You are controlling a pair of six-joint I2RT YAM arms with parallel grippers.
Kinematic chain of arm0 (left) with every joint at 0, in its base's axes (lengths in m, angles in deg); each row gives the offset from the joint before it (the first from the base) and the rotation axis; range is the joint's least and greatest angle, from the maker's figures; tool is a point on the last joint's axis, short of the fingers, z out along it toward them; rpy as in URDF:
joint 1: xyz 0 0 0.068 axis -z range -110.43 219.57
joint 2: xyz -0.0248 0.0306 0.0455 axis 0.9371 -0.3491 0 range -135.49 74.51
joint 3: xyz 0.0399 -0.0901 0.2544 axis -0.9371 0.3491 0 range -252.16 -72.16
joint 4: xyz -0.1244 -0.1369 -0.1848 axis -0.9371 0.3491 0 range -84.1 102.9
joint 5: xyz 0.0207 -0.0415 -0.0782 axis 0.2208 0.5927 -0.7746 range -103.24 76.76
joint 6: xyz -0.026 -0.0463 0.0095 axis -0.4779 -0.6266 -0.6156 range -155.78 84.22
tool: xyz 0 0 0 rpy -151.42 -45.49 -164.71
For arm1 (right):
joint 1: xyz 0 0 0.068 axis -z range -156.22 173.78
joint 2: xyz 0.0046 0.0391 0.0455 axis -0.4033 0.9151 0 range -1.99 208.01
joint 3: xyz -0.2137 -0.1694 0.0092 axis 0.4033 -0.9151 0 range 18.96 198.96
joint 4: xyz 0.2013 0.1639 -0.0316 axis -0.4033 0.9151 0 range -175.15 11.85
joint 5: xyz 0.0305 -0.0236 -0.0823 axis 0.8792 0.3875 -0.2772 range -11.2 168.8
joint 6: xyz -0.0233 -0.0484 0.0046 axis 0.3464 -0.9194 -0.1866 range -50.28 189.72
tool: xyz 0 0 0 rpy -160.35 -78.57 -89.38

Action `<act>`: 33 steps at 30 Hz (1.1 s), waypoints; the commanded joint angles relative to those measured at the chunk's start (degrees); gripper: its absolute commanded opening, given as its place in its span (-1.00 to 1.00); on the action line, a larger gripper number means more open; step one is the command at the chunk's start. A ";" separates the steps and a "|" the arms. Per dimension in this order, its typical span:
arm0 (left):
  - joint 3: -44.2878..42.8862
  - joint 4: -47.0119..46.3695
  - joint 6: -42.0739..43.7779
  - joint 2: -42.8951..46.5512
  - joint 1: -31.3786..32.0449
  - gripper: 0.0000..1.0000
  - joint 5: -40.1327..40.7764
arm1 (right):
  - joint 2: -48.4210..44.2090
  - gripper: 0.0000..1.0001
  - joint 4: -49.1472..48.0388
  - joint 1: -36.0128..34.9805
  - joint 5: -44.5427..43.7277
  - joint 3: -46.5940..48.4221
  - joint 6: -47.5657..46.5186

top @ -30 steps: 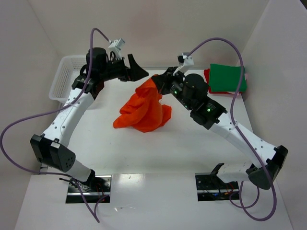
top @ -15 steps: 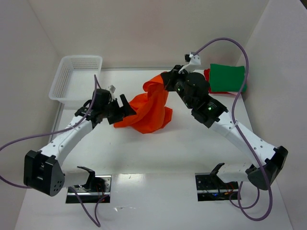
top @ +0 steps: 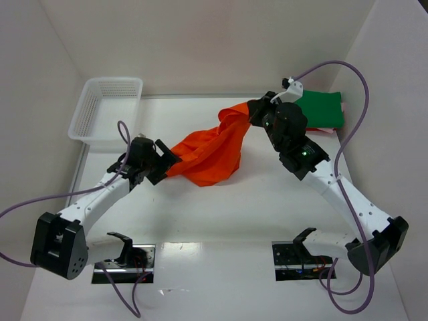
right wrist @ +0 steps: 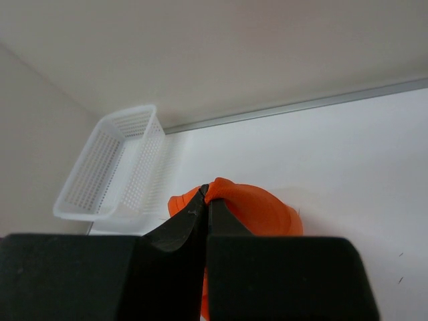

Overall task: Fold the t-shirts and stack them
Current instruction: Flatten out the tshirt

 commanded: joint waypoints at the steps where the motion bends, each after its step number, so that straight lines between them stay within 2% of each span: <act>1: 1.09 -2.04 -5.70 -0.81 0.19 0.91 4.08 | -2.37 -1.00 -2.27 0.36 -2.55 -1.08 0.77; 8: 2.42 -3.89 -8.87 -7.65 0.19 0.81 6.02 | -4.66 -1.00 -1.13 2.20 -2.65 -2.75 1.39; 12: 1.89 -5.55 -8.87 -12.50 0.19 0.79 4.09 | -5.80 -1.00 -1.13 2.20 -3.34 -3.29 1.91; 24: 2.42 -5.56 -10.46 -14.35 -0.34 0.63 8.21 | -6.33 -1.00 -1.13 3.43 -2.82 -3.81 1.91; 33: -2.24 -6.61 -10.46 -22.08 -0.34 0.50 8.22 | -7.99 -1.00 -0.60 3.43 -2.21 -5.48 3.49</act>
